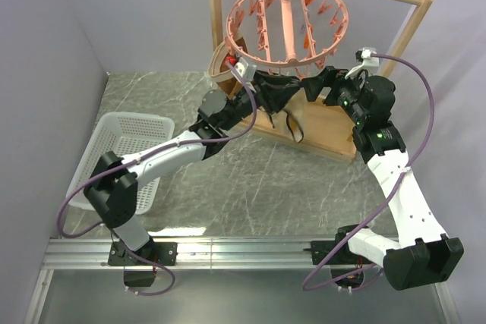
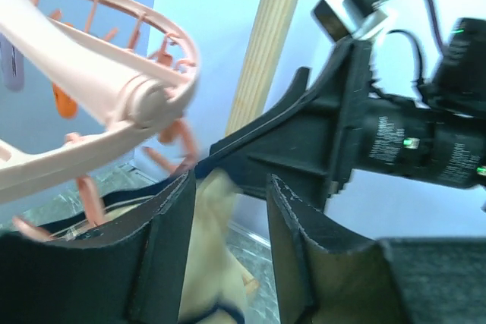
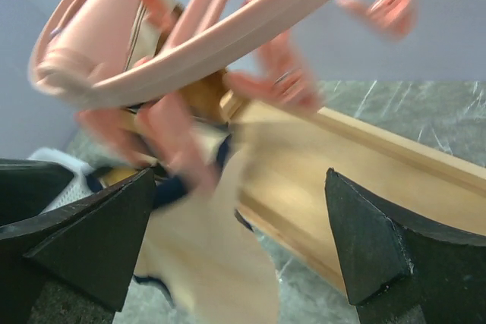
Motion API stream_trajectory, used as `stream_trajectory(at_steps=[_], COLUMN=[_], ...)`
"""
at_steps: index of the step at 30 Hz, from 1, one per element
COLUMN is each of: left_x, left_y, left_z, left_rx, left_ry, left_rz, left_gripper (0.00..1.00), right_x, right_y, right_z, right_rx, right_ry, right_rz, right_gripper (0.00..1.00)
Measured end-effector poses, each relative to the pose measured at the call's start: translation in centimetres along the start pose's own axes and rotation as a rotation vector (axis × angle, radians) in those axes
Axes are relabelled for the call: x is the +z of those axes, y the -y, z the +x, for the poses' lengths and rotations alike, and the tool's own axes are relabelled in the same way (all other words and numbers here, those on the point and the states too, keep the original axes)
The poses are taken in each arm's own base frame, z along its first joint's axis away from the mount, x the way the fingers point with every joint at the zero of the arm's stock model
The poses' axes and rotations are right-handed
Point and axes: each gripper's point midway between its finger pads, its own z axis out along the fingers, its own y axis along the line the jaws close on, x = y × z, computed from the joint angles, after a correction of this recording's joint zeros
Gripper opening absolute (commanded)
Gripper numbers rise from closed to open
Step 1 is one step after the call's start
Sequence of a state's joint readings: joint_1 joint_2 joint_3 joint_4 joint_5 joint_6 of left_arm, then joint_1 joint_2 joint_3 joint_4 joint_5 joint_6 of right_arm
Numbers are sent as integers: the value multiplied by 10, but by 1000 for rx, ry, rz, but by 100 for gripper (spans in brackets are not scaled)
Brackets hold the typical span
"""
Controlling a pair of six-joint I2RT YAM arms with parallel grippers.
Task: Clip the underwear to the hanger
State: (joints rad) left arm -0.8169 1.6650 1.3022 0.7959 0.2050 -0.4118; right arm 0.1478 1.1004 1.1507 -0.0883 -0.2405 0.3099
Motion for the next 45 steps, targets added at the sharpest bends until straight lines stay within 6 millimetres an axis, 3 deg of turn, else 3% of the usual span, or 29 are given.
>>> stream_trajectory(at_steps=[6,14,17,18,20,24,27,33,37,42,45], left_x=[-29,-80,-97,-101,-113,-141,-161,-205,-252,-305,-318], left_y=[11,15,12,9,-3,-45,-80,-121,-157,-183,-189], left_z=[2,46,57,58,52,34,22,10,15,20,20], left_rx=[5,14,6,-3,-25,-68,-98,-96,-139,-202,-207], left_ry=[-42,-206,-273,-290,-321,-383,-450,-629,-731,-801,-809], left_rz=[16,39,29,19,-16,-159,-313,-550,-717,-875,-916], left_gripper=[53,62,69,77,90,99,99,99,99,99,100], right_x=[-1,-1,-3,-3,-5,-13,-23,-52,-64,-73,-79], right_y=[1,2,3,3,4,5,9,25,33,45,48], right_z=[8,16,20,22,26,36,48,84,109,141,151], right_rx=[-24,-52,-70,-77,-95,-133,-155,-167,-161,-142,-137], right_ry=[-28,-53,-72,-79,-99,-138,-167,-233,-290,-369,-384], right_rz=[-9,-15,-20,-20,-24,-29,-25,10,29,58,69], right_gripper=[100,100,100,100,100,100,100,100,100,100,100])
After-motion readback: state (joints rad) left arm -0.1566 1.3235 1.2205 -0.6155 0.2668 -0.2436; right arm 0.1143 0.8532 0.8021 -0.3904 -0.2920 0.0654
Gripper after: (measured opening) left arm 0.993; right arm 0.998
